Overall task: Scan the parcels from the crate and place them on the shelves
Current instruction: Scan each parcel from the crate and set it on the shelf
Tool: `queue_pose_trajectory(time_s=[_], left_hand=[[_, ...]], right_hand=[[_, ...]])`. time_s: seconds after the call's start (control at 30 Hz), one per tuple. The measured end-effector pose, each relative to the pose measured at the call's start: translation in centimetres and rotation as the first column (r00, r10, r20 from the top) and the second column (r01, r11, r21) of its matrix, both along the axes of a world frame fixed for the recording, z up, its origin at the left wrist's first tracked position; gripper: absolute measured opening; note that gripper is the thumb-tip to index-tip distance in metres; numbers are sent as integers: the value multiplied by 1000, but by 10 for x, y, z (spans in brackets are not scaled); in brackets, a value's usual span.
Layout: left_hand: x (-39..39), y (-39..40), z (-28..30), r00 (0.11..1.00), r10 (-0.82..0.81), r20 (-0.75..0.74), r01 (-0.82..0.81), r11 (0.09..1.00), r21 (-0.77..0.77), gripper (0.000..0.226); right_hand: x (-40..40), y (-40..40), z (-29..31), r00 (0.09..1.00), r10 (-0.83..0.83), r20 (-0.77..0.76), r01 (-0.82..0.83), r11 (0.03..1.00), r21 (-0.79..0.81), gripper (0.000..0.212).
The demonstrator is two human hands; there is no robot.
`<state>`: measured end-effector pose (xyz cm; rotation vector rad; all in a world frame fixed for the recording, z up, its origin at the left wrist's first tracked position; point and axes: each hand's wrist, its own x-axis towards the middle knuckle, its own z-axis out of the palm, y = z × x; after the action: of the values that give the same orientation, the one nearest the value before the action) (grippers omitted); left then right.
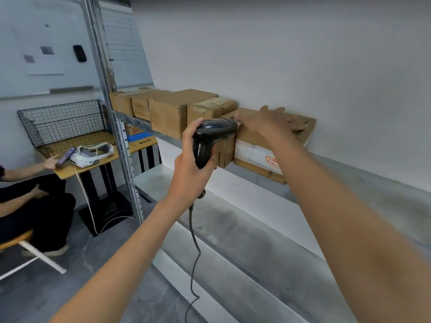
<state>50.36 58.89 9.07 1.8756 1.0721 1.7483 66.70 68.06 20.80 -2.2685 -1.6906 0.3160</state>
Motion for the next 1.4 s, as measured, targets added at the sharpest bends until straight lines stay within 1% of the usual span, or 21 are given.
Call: queue_pose_trajectory(time_s=[0.07,0.1,0.17,0.23,0.3,0.43,0.47,0.5,0.57,0.6,0.63,0.7,0.77,0.83,0.93,1.03,1.13,1.23,1.33,1.4], left_hand=[[1,8,2,999,-33,5,33,999,15,84],[0,12,3,998,-55,15,55,998,15,83],[-1,18,7,993,-110,31,109,994,19,81],[-2,24,10,986,-157,48,156,987,30,80],[-4,30,11,973,-219,73,218,976,22,82],[-18,35,2,937,-320,140,325,946,-10,82],[-21,36,0,926,-343,155,349,937,-10,83],[-24,37,-2,916,-366,166,373,928,-9,83],[-29,39,-3,897,-400,190,409,912,-9,84],[-31,41,-4,888,-410,206,422,907,-11,84],[-32,42,-5,879,-421,223,434,901,-15,84],[-36,42,-6,863,-440,248,458,889,-20,84],[-40,40,-6,857,-448,256,468,884,-21,84],[-44,35,-6,859,-443,257,464,886,-23,84],[-48,25,-9,857,-437,271,466,883,-49,85],[-49,14,-20,843,-458,280,494,867,-67,89],[-48,4,-34,827,-459,325,510,856,-87,91],[-47,-11,-50,822,-426,377,506,851,-140,92],[-51,-27,-70,837,-377,397,484,849,-213,91],[-57,-36,-81,837,-330,438,468,846,-257,92]], right_hand=[[4,9,4,998,-36,-52,34,999,-40,113],[7,12,7,998,-29,-47,26,998,-56,108],[13,18,10,1000,17,-15,-19,992,-123,93],[16,25,13,1000,9,21,-5,983,-183,94],[17,30,11,996,-55,63,67,978,-199,99],[11,33,1,991,-133,33,136,986,-97,89],[9,30,-1,987,-158,17,159,984,-81,89],[7,27,-1,980,-199,7,199,977,-70,94],[1,15,-1,929,-369,29,370,927,-61,110],[-4,6,-1,897,-440,41,442,896,-38,114],[-8,-2,-1,882,-468,50,469,883,-6,114],[-13,-15,-4,894,-442,66,440,897,47,104],[-16,-24,-7,914,-401,67,397,915,64,95],[-20,-35,-13,925,-371,75,362,925,111,89],[-26,-62,-33,930,-349,112,317,919,233,90],[-34,-92,-55,932,-348,105,302,903,306,92],[-48,-124,-78,920,-369,135,297,878,376,93],[-65,-154,-106,905,-397,154,287,836,467,94],[-79,-180,-132,894,-435,112,310,777,548,93],[-88,-197,-146,898,-437,48,328,738,589,92]])
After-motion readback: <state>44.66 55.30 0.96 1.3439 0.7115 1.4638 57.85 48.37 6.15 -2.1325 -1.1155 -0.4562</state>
